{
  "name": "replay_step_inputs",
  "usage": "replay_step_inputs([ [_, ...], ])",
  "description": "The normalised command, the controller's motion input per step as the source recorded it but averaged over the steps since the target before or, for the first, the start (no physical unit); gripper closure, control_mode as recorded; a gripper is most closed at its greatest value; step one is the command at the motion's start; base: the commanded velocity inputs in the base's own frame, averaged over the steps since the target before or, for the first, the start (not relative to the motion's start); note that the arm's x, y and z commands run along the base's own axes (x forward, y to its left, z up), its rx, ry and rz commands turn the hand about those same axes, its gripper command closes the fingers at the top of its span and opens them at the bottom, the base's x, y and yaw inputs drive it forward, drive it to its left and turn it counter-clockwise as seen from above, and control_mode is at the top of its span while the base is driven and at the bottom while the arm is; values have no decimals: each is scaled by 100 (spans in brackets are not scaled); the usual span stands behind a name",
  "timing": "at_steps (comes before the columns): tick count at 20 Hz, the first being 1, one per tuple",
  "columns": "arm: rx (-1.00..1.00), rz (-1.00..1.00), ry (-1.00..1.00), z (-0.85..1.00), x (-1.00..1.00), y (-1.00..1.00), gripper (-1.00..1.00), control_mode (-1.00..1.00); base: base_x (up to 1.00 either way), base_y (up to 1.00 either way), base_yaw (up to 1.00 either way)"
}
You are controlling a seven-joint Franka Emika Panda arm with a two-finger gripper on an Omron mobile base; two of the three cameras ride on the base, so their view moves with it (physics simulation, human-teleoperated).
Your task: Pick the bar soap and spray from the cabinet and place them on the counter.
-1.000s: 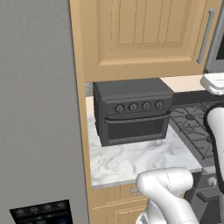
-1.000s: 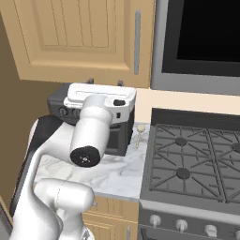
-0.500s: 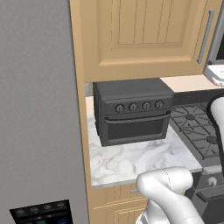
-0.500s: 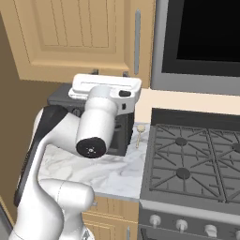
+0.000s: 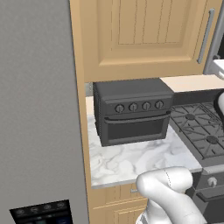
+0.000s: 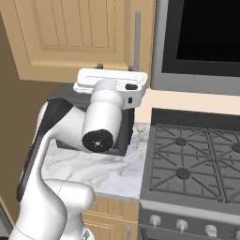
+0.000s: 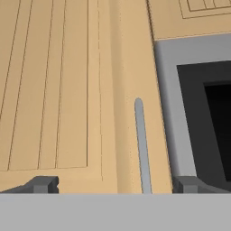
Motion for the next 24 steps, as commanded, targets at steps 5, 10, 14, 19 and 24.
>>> replay_step_inputs([
  [5, 0, 0, 0, -6, 12, 0, -100, -100, 0, 0, 0],
  [10, 0, 0, -1, -11, 20, 0, -100, -100, 0, 0, 0],
  [14, 0, 0, -1, -3, 18, 0, -100, -100, 0, 0, 0],
  [19, 1, 0, 0, 0, 20, 0, -100, -100, 0, 0, 0],
  [24, 4, 0, 0, 6, 15, -5, -100, -100, 0, 0, 0],
])
